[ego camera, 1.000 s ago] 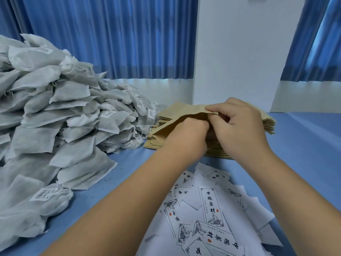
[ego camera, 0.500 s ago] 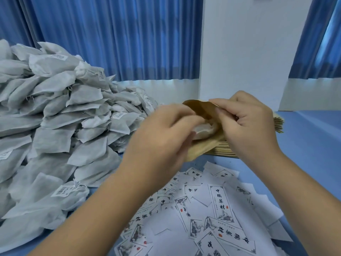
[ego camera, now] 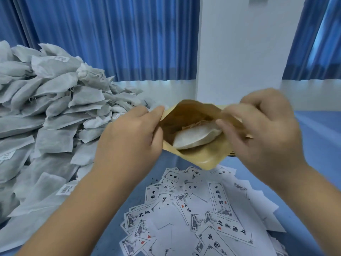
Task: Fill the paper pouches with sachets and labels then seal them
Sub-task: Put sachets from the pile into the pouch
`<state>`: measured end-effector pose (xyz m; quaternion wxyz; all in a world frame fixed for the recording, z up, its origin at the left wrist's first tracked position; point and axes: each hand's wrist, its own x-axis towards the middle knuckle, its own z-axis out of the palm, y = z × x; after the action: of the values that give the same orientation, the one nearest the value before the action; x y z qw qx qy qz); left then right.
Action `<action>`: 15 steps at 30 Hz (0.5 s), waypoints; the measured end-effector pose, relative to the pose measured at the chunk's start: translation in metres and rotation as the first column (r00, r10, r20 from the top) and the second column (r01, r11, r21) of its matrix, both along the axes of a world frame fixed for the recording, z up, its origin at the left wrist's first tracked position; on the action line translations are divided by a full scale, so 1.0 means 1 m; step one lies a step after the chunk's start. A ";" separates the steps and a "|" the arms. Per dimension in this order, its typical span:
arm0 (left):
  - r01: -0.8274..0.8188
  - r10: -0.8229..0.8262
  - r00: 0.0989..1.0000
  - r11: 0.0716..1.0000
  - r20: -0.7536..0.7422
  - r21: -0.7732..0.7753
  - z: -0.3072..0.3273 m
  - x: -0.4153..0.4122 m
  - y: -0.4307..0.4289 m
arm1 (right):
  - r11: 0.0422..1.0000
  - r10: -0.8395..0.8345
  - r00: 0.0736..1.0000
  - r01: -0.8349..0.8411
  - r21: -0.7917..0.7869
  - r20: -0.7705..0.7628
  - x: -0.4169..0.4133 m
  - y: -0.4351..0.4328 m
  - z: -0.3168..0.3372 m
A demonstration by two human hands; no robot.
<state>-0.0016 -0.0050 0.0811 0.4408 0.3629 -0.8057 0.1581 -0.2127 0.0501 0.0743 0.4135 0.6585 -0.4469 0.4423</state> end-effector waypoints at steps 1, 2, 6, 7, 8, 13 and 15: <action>0.009 -0.009 1.000 1.000 0.005 -0.017 0.003 -0.002 0.004 | 0.998 0.053 0.995 -0.050 0.039 -0.083 0.003 0.010 0.000; 0.014 -0.014 1.000 0.999 0.012 -0.034 0.006 -0.005 0.009 | 0.987 0.112 0.983 -0.094 0.127 -0.144 0.009 0.018 -0.002; 0.046 -0.045 0.999 0.998 0.016 -0.052 0.015 -0.017 0.023 | 0.791 0.119 0.979 0.007 0.611 -0.165 0.023 0.036 0.000; 0.058 -0.057 0.998 0.997 0.019 -0.045 0.016 -0.020 0.026 | 0.723 0.066 0.985 0.063 0.688 -0.159 0.023 0.037 0.001; 0.078 -0.077 0.997 0.996 0.021 -0.032 0.016 -0.022 0.028 | 0.659 0.046 0.987 0.086 0.747 -0.154 0.022 0.037 0.003; 0.249 -0.245 0.969 0.957 -0.045 0.148 -0.001 -0.051 0.032 | 0.436 0.205 0.979 -0.095 0.895 0.004 0.020 0.008 0.000; 0.309 -0.301 0.951 0.930 -0.074 0.198 -0.012 -0.063 0.029 | 0.351 0.234 0.969 -0.159 0.923 0.077 0.016 -0.009 0.000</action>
<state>-0.0645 0.0242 0.0691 0.4367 0.2804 -0.8548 -0.0045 -0.1970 0.0412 0.0743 -0.0647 0.8395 -0.5206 0.1415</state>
